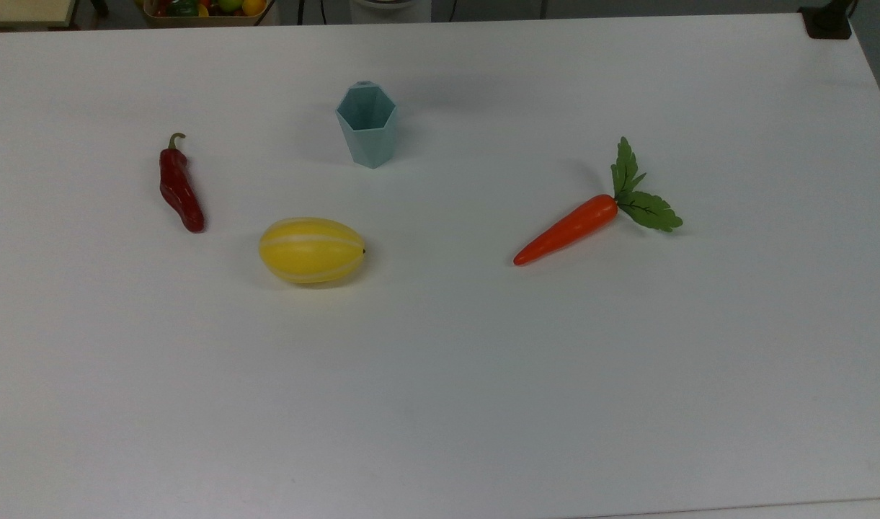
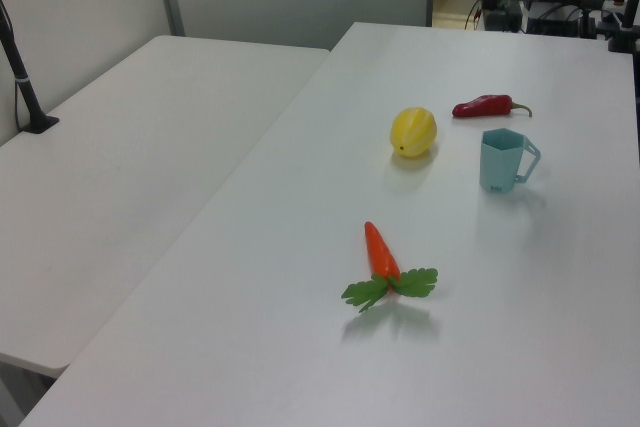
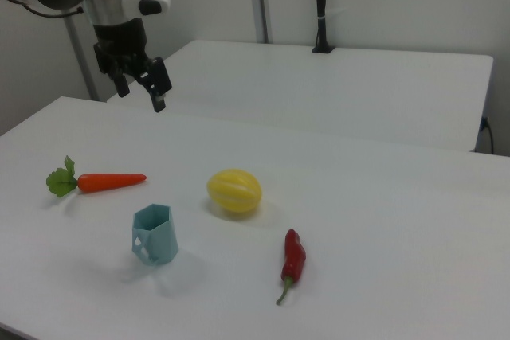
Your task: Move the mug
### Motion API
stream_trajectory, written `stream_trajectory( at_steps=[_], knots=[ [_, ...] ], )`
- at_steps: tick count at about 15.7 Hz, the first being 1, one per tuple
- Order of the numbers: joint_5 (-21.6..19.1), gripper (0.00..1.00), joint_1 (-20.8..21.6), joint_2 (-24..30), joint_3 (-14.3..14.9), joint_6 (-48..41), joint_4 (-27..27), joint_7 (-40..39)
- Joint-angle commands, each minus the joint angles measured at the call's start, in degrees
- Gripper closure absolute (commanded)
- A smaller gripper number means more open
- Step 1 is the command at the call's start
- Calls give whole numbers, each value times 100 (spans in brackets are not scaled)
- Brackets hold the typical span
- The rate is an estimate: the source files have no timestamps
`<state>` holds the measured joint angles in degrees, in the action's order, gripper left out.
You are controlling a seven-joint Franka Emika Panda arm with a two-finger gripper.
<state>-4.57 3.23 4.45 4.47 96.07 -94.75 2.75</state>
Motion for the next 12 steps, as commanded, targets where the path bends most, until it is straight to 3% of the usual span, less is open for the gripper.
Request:
stream_trajectory(
  at_steps=[1,12],
  knots=[
    [106,0,257,-189,238,157,79,-1291],
    [53,0,248,-190,247,157,70,-1427]
  ],
)
